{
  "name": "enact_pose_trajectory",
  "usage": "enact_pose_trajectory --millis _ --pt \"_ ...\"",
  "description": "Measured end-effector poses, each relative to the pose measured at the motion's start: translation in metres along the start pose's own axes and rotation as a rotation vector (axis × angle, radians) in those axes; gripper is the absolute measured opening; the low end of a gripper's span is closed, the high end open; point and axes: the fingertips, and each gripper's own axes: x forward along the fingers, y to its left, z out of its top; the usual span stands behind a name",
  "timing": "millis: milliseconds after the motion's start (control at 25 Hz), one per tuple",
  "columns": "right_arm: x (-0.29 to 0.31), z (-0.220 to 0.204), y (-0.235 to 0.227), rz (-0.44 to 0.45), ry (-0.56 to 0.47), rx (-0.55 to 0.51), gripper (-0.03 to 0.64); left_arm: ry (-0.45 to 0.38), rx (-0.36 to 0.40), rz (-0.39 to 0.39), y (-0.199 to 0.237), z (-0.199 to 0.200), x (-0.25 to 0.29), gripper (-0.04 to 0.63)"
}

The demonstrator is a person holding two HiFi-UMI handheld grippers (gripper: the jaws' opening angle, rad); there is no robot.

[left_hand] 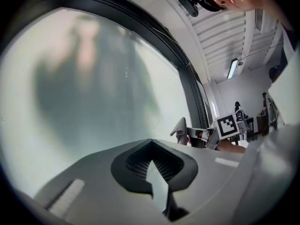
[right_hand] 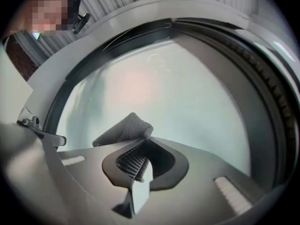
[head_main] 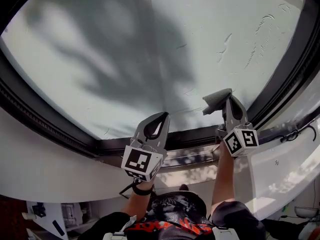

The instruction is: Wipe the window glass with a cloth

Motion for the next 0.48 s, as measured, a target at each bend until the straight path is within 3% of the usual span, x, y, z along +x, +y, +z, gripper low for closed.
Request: enact_pose_trajectory --millis 160,240,320,480 --pt "-0.035 0.007 -0.115 -0.292 0.032 -0.03 0.018 0.011 0.022 -0.022 -0.018 0.001 0.023 -0.02" --pt "-0.045 0.005 -0.143 -0.386 0.05 -0.055 0.015 0.02 0.027 -0.023 -0.021 -0.001 0.029 -0.019" --pt "-0.041 0.001 -0.134 -0.37 0.054 -0.05 0.018 0.029 0.033 -0.02 -0.023 -0.003 0.031 -0.019" --pt "-0.023 -0.002 -0.067 -0.185 -0.029 0.028 0.018 0.034 0.053 0.015 -0.015 -0.004 0.021 -0.019"
